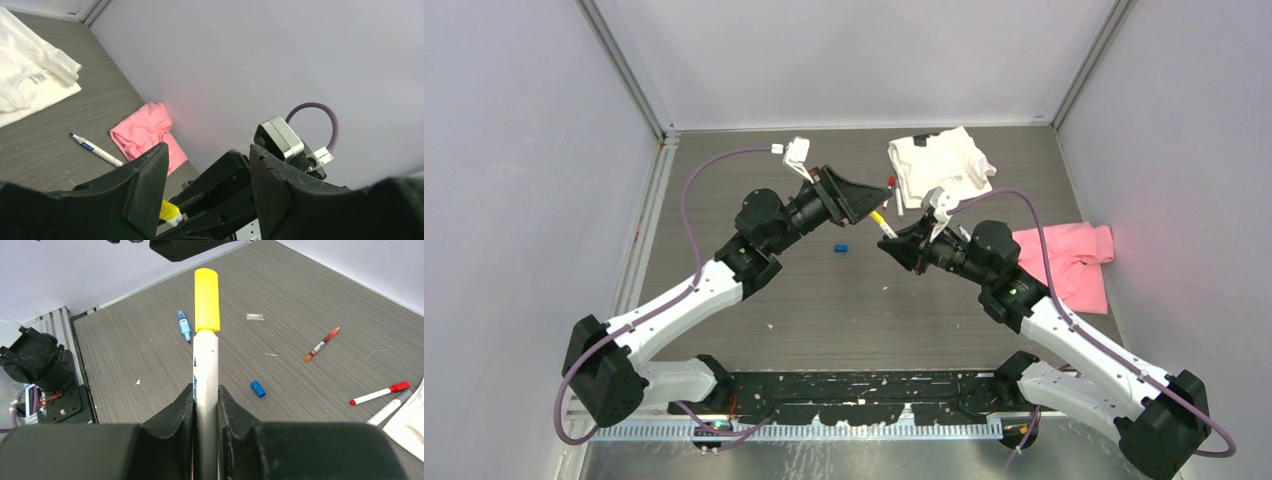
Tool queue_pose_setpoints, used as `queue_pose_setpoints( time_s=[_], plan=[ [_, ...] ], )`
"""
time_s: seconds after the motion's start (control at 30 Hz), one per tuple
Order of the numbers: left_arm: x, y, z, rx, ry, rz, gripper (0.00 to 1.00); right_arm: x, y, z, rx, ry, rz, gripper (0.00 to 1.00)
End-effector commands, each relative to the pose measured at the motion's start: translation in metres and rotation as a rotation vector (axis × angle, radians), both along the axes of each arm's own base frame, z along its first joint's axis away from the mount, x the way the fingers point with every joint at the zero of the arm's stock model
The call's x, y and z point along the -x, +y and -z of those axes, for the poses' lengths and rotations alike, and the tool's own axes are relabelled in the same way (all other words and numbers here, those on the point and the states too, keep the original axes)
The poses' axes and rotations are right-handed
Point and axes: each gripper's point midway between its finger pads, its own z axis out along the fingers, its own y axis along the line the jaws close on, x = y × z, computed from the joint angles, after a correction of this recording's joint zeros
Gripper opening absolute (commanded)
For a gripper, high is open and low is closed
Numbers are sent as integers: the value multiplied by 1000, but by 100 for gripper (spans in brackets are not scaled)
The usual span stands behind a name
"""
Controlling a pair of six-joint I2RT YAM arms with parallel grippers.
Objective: Insert the pens into the pen caps
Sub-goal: Press the pen cap onto the pen.
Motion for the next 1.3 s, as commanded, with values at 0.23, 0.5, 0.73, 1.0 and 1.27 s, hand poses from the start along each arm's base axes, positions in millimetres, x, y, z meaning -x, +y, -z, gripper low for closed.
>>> queue_pose_setpoints(
  time_s=[0.23, 0.5, 0.73, 1.0, 1.27],
  plan=[
    [7, 8, -6, 27, -32, -14, 60, -3, 4, -41, -81, -74, -11, 1],
    [10, 3, 1, 25, -10, -1, 55, -10, 2, -41, -81, -65, 24, 1],
    [11, -2, 4, 21, 1, 9, 46, -10, 3, -41, -83, -61, 22, 1],
    [11, -4, 7, 16, 11, 17, 19, -10, 4, -44, -87, -61, 19, 1],
    [14, -6, 18, 4, 57, 29, 1, -16, 2, -58, -90, -133, 40, 1]
  ],
)
